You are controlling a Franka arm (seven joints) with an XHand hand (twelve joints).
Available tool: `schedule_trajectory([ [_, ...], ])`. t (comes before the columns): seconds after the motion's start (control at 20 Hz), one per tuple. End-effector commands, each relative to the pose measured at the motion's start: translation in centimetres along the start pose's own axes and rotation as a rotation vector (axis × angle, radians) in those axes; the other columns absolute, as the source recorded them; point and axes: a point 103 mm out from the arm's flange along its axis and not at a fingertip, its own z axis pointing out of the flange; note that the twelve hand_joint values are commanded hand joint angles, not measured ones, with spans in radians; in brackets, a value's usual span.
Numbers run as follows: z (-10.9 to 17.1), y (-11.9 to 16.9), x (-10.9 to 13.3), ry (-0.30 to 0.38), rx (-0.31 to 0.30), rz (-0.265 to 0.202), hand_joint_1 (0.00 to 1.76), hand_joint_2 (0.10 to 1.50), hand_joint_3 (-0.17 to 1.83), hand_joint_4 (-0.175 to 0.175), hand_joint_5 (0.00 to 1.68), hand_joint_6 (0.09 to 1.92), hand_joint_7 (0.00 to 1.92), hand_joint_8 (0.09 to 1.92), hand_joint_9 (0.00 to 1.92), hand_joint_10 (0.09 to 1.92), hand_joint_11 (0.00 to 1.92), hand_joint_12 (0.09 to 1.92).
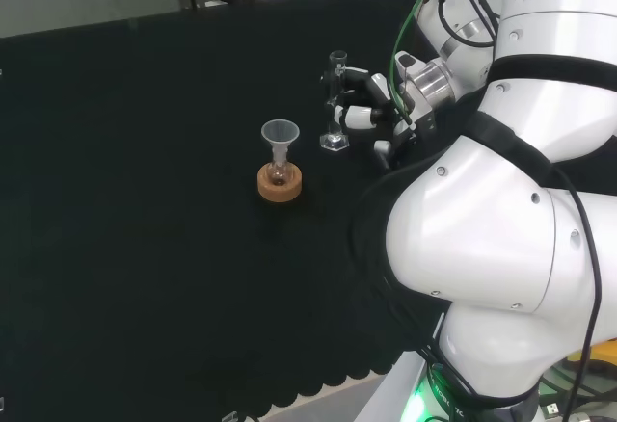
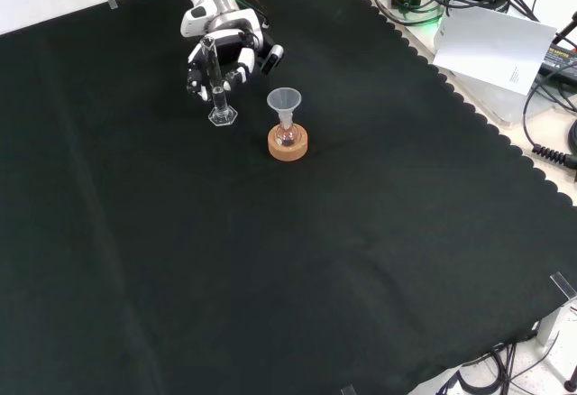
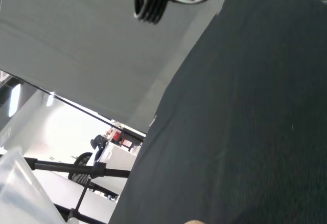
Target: Pick up the graduated cylinder.
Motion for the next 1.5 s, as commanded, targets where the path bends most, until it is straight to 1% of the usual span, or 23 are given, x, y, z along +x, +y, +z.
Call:
schedule_trajectory([
  [0.05, -0.3, 0.1, 0.1, 0.01, -0.009, -0.001, 1.09, 0.83, 0.57, -0.036, 0.71, 0.58, 0.76, 0.58, 1.16, 0.18, 0.97, 0.94],
  [0.2, -0.2, 0.2, 0.2, 0.013, -0.007, -0.002, 1.14, 0.91, 0.57, -0.038, 0.72, 0.6, 0.8, 0.58, 1.17, 0.16, 1.0, 0.91],
  [0.35, -0.2, 0.3, 0.4, -0.017, 0.001, 0.0, 1.21, 0.96, 0.57, -0.047, 0.71, 0.65, 0.82, 0.6, 1.17, 0.15, 0.97, 0.9],
  [0.5, -0.6, 0.3, 1.0, -0.106, 0.028, -0.003, 1.27, 0.99, 0.58, -0.067, 0.73, 0.7, 0.83, 0.63, 1.19, 0.15, 0.97, 0.89],
  [0.55, -0.9, 0.4, 1.4, -0.161, 0.043, -0.011, 1.28, 0.99, 0.59, -0.076, 0.75, 0.72, 0.83, 0.65, 1.19, 0.15, 0.98, 0.89],
  [0.65, -1.5, 0.4, 2.0, -0.24, 0.066, -0.03, 1.3, 0.99, 0.59, -0.093, 0.78, 0.75, 0.84, 0.67, 1.21, 0.16, 1.01, 0.88],
  [0.8, -2.3, 0.6, 2.7, -0.322, 0.09, -0.051, 1.36, 0.95, 0.61, -0.111, 0.82, 0.75, 0.88, 0.69, 1.25, 0.18, 1.06, 0.84],
  [0.9, -2.8, 0.7, 3.2, -0.383, 0.119, -0.067, 1.38, 0.93, 0.64, -0.126, 0.82, 0.76, 0.89, 0.7, 1.28, 0.17, 1.1, 0.82],
  [1.0, -3.1, 0.8, 3.8, -0.423, 0.146, -0.077, 1.36, 1.04, 0.33, -0.138, 0.83, 0.78, 0.85, 1.07, 1.31, 0.16, 1.14, 0.8],
  [1.05, -3.3, 0.8, 4.0, -0.436, 0.157, -0.079, 1.35, 1.1, 0.21, -0.143, 0.83, 0.78, 0.83, 1.18, 1.33, 0.15, 1.14, 0.8],
  [1.1, -3.3, 0.8, 4.3, -0.449, 0.168, -0.081, 1.34, 1.13, 0.13, -0.147, 0.84, 0.78, 0.83, 1.24, 1.33, 0.15, 1.15, 0.79],
  [1.25, -3.7, 0.8, 5.0, -0.495, 0.201, -0.078, 1.34, 1.17, 0.05, -0.151, 0.85, 0.78, 0.82, 1.28, 1.35, 0.14, 1.15, 0.79],
  [1.35, -3.9, 0.7, 5.5, -0.517, 0.222, -0.069, 1.34, 1.18, 0.03, -0.153, 0.86, 0.77, 0.82, 1.28, 1.35, 0.13, 1.16, 0.79],
  [1.5, -4.0, 0.3, 6.2, -0.578, 0.253, -0.062, 1.34, 1.18, 0.02, -0.158, 0.87, 0.76, 0.83, 1.27, 1.36, 0.13, 1.16, 0.79],
])
